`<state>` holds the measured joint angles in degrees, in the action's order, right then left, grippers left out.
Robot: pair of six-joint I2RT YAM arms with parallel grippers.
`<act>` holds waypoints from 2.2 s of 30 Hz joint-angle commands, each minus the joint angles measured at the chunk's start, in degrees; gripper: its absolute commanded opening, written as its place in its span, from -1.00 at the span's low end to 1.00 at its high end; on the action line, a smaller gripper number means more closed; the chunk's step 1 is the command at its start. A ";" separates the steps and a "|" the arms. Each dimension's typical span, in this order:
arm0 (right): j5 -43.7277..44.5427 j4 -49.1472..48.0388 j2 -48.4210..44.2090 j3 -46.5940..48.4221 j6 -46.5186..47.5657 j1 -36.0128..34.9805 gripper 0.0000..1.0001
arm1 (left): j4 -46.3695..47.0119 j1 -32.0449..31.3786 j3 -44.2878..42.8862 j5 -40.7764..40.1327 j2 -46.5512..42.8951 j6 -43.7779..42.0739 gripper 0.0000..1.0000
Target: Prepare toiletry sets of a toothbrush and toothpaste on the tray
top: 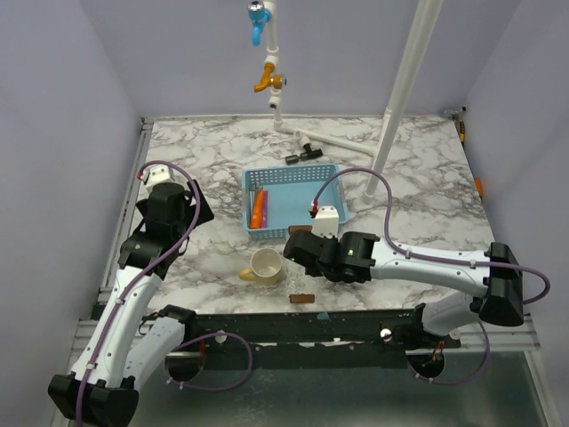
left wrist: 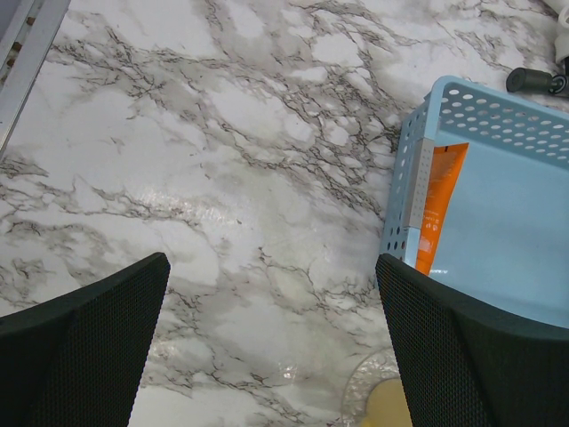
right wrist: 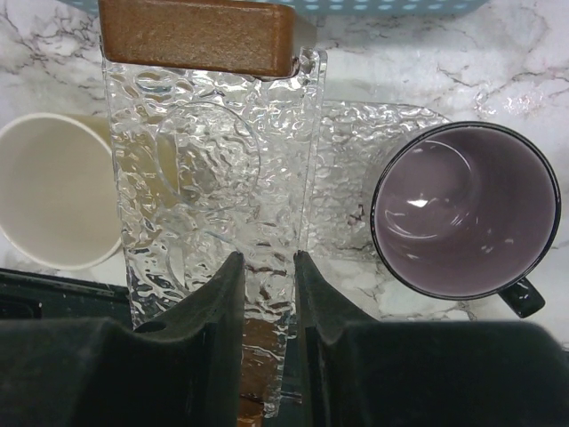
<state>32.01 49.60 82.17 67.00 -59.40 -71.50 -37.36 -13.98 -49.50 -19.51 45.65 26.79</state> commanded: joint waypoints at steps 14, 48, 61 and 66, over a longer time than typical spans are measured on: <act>2.66 -3.17 0.80 -3.40 -3.32 -1.60 -0.99 | 0.36 0.29 -0.78 0.13 -0.27 -0.14 0.97; -4.79 -16.44 3.24 -10.01 6.63 6.25 -0.99 | 0.19 0.27 -1.04 -0.53 1.19 -0.25 0.97; -6.46 -18.38 3.69 -11.72 7.17 7.73 -0.99 | 0.11 0.29 -1.04 -0.77 1.65 -0.33 0.97; -6.55 -17.82 3.92 -12.03 7.19 7.72 -0.99 | 0.10 0.27 -1.12 -0.80 1.85 -0.35 0.97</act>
<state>25.65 31.99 85.84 56.07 -52.84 -64.01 -37.36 -13.98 -49.50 -19.53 47.33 26.76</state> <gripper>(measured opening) 0.250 0.987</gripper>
